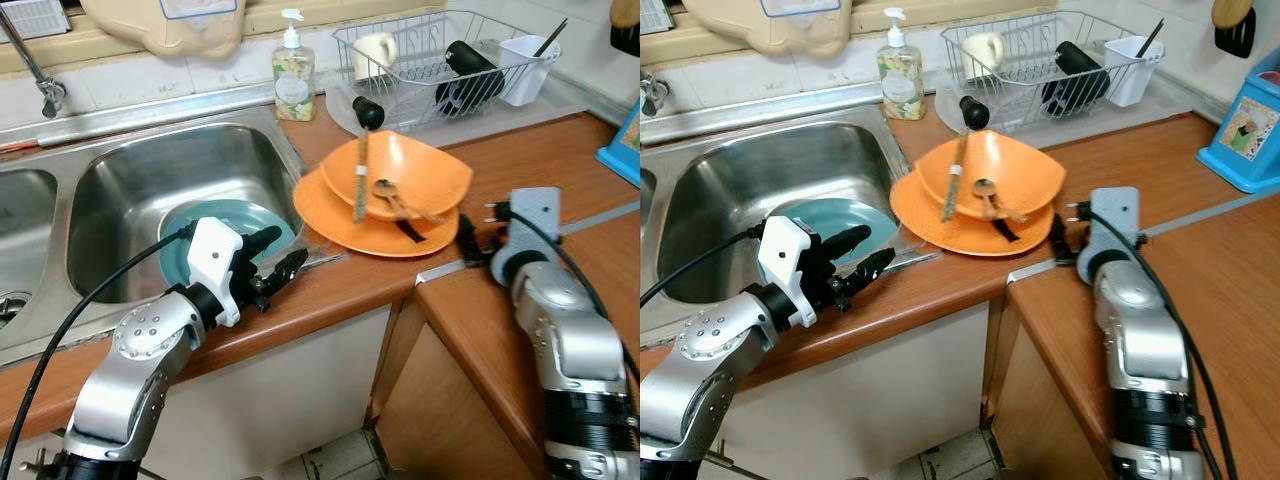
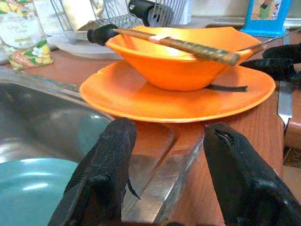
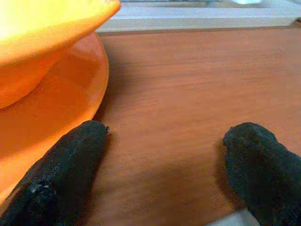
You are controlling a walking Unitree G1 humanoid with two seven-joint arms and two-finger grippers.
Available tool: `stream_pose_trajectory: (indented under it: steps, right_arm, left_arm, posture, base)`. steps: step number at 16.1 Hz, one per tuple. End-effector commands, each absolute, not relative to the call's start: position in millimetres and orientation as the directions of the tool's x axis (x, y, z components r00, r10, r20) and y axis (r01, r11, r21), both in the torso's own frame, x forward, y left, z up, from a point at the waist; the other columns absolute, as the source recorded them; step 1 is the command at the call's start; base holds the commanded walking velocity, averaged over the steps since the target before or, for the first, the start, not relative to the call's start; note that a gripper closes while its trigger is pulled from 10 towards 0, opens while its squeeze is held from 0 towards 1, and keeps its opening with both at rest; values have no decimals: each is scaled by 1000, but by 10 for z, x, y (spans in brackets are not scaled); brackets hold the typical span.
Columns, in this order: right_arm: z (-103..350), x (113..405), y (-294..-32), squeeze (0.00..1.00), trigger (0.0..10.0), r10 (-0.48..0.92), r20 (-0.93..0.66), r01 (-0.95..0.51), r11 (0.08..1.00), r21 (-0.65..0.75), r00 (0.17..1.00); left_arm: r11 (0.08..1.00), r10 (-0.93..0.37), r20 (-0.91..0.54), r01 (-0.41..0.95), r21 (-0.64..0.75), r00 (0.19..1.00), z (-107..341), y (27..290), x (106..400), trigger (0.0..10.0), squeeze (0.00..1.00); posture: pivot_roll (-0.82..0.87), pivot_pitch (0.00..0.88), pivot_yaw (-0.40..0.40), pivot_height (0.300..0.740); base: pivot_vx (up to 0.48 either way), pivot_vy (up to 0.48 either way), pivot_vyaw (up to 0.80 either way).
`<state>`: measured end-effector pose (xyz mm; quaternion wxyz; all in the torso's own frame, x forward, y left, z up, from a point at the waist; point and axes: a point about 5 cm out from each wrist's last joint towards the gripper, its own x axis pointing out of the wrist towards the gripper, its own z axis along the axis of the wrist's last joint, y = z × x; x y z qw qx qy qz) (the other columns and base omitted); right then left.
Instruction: Kitchen organization
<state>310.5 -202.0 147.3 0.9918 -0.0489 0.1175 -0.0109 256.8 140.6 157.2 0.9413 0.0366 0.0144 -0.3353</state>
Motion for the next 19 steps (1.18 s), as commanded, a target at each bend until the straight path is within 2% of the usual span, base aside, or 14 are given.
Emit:
stream_pose_trajectory:
  steps: [1,12,15,16,17,18,19]
  right_arm:
    - [1557,3170,-1900,0,10000,15,-206,-34,996,-87,978]
    - [1582,3246,-1705,0,10000,15,-214,-26,999,-45,977]
    - [1572,3237,-1664,0,10000,17,-222,-25,999,-32,975]
    - [1578,3237,-1657,0,10000,17,-221,-25,999,-34,975]
    - [1580,3236,-1656,0,10000,16,-220,-25,999,-36,975]
    - [1585,3234,-1665,0,10000,10,-218,-20,999,-43,976]
    - [1588,3228,-1694,0,10000,0,-216,-12,999,-50,976]
  left_arm:
    - [771,-632,-31,632,77,775,1646,1396,2587,10000,0]
    - [763,-644,2,643,76,765,1672,1154,2666,10000,0]
    - [776,-631,51,629,43,774,1747,1135,2703,10000,0]
    - [777,-629,69,629,18,774,1768,1122,2718,10000,518]
    - [774,-631,78,633,9,772,1777,1113,2723,10000,518]
    - [759,-650,77,650,17,756,1781,1083,2725,10000,1000]
    - [747,-665,66,663,54,744,1769,1049,2729,10000,1000]
  posture:
    - [-22,0,51,740]
    - [-31,0,49,740]
    - [-34,0,46,740]
    - [-35,0,48,740]
    - [-35,0,48,740]
    - [-34,0,53,740]
    - [-34,0,56,740]
  base:
    - [0,0,0]
    - [0,0,0]
    - [0,0,0]
    - [0,0,0]
    - [0,0,0]
    - [0,0,0]
    - [0,0,0]
